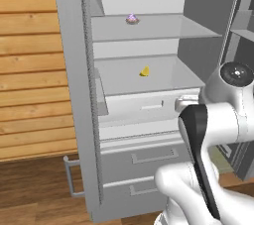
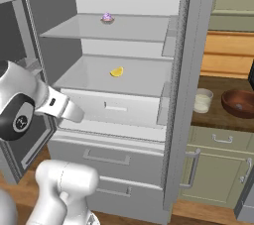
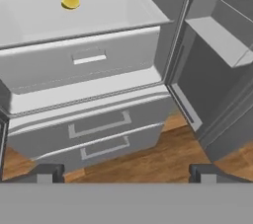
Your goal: Grab a lemon wedge from the fridge and one ice cube from the ice bowl, and put them in the glass of lemonade.
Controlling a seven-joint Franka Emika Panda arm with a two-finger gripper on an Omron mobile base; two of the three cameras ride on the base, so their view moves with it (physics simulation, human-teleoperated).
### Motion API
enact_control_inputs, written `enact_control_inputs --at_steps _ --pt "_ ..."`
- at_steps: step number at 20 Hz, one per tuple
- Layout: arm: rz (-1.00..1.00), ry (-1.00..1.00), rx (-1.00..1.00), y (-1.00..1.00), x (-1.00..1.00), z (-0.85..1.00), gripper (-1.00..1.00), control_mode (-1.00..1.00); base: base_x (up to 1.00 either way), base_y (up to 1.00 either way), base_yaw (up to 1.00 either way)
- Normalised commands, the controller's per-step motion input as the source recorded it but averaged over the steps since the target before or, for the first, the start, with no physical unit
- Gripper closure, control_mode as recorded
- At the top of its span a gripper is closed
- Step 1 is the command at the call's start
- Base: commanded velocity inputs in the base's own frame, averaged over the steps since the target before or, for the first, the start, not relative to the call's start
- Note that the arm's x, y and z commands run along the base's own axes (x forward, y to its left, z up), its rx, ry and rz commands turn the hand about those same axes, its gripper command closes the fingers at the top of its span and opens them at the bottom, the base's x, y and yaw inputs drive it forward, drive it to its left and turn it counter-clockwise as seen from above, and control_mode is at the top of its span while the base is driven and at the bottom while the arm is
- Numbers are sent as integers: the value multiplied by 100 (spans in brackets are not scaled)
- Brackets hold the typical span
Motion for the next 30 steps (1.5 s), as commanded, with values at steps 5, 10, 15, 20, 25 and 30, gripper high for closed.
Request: enact_control_inputs --at_steps 5,10,15,20,25,30 --pt "0 0 0 0 0 0 -100 100 59 4 11" --pt "0 0 0 0 0 0 -100 100 95 3 6" --pt "0 0 0 0 -5 -5 -100 -100 59 0 1" --pt "9 -11 0 0 -26 -4 -100 -100 0 0 0" --pt "35 -1 0 2 43 0 -100 -100 0 0 0" --pt "8 5 -3 30 45 1 -100 -100 0 0 0"
